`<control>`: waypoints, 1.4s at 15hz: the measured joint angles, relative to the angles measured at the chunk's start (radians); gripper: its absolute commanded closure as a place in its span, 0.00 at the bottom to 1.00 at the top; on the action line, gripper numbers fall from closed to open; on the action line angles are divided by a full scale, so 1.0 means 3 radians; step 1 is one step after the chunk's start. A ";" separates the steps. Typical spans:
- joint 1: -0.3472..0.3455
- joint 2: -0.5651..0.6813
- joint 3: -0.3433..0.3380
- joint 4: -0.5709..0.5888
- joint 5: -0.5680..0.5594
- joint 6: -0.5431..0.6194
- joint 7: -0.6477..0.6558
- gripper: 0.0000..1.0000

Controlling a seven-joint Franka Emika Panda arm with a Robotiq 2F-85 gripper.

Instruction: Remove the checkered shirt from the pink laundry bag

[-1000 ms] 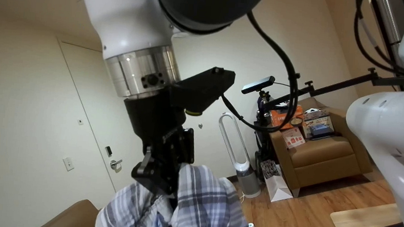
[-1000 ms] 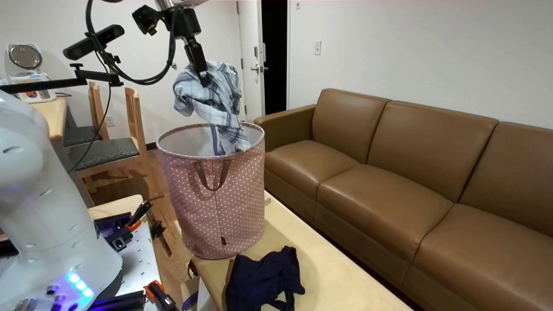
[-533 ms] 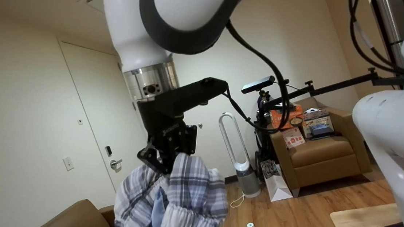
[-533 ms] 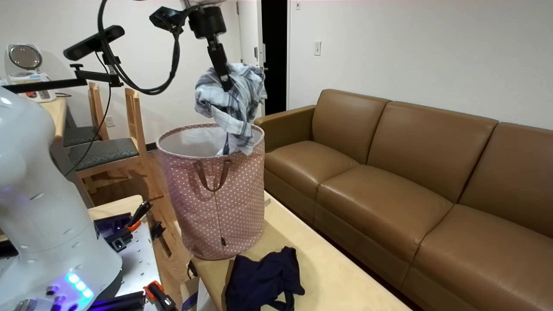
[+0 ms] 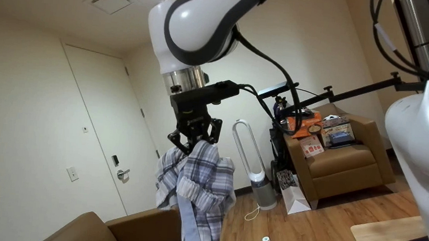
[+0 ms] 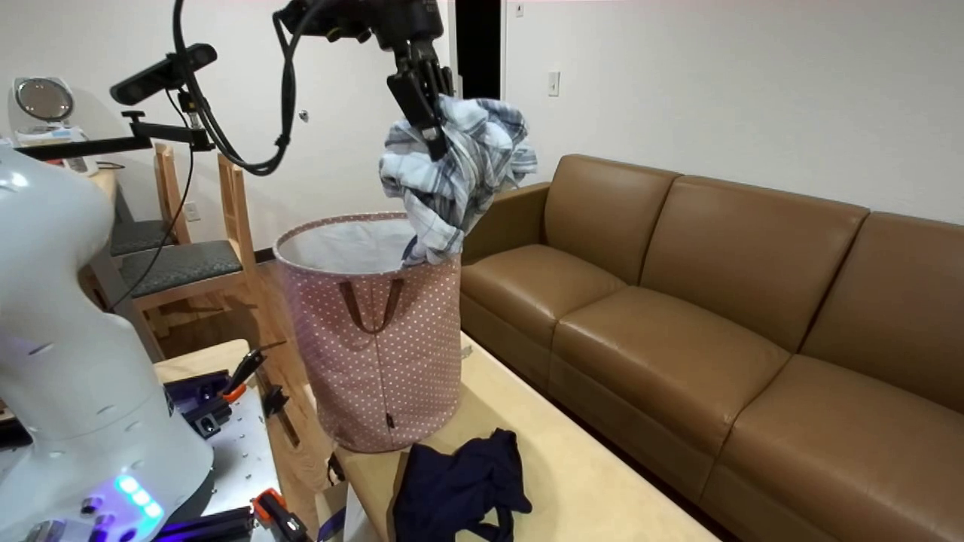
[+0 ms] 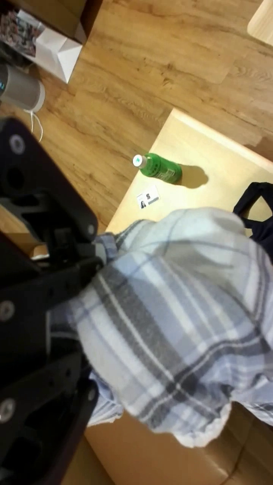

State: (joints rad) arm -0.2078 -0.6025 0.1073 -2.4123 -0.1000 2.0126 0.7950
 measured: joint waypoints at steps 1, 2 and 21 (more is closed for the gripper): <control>-0.0074 0.0002 -0.0012 0.0000 -0.0021 -0.0001 0.0094 0.89; -0.0142 0.0001 -0.0034 0.0002 -0.0036 -0.0007 0.0184 0.89; -0.0342 0.0262 -0.0377 -0.0049 -0.0380 -0.0194 0.1084 0.89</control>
State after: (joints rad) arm -0.3103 -0.5241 -0.0058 -2.4269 -0.2139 1.9545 1.1203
